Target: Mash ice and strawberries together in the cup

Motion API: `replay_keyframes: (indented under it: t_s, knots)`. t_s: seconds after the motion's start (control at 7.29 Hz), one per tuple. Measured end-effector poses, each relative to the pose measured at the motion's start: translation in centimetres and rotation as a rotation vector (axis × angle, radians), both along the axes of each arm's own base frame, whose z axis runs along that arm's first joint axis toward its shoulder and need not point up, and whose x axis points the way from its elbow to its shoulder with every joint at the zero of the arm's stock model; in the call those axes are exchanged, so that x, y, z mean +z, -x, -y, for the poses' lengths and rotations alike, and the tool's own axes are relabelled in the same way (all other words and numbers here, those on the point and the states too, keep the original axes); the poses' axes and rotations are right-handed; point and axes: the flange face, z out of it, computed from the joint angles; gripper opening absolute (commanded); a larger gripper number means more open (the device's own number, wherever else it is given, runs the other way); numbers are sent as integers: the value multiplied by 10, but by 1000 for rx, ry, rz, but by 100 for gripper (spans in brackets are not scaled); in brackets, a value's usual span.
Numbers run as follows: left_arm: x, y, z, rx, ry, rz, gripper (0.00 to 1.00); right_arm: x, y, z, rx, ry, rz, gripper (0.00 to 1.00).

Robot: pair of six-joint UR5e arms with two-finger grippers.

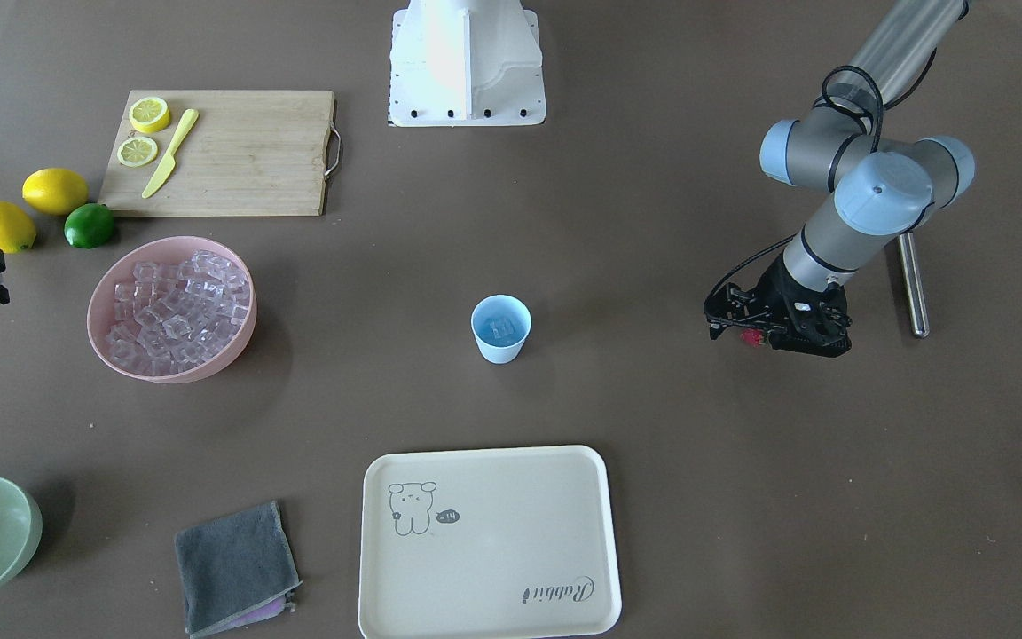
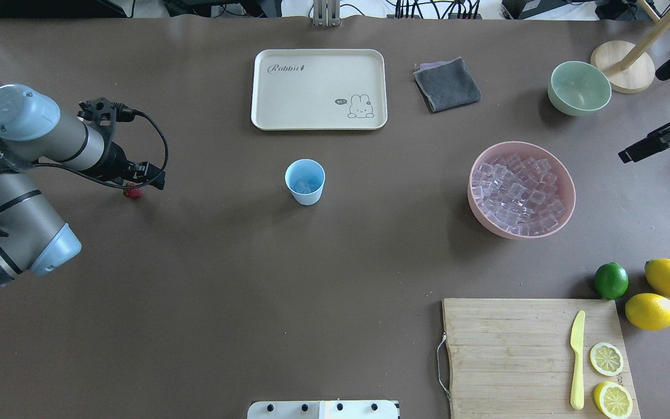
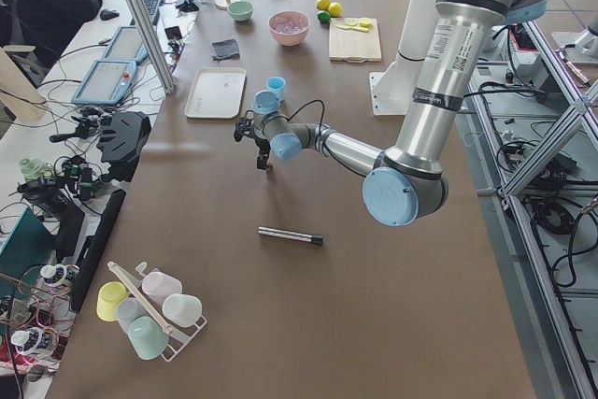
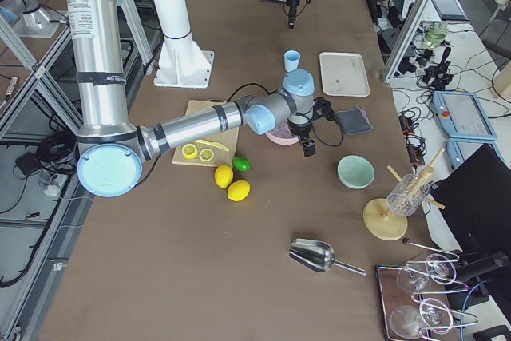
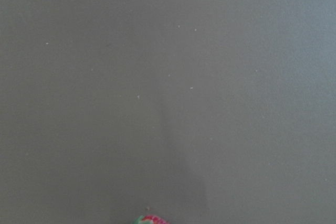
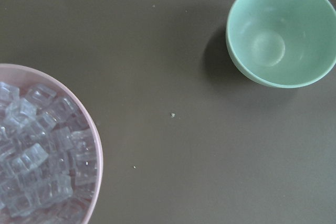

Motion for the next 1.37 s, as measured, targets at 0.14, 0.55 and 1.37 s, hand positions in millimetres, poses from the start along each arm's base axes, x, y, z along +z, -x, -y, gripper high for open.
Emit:
replay_keyframes:
  t_s: [0.14, 0.55, 1.37]
  knots:
    - [2, -3, 3, -2, 3, 7, 97, 27, -27, -8, -14, -4, -24, 99]
    - [11, -2, 5, -12, 2, 25, 97, 130, -129, -31, 34, 87, -54, 99]
    - [15, -1, 3, -18, 1, 35, 31, 187, -193, -65, 113, 169, -32, 99]
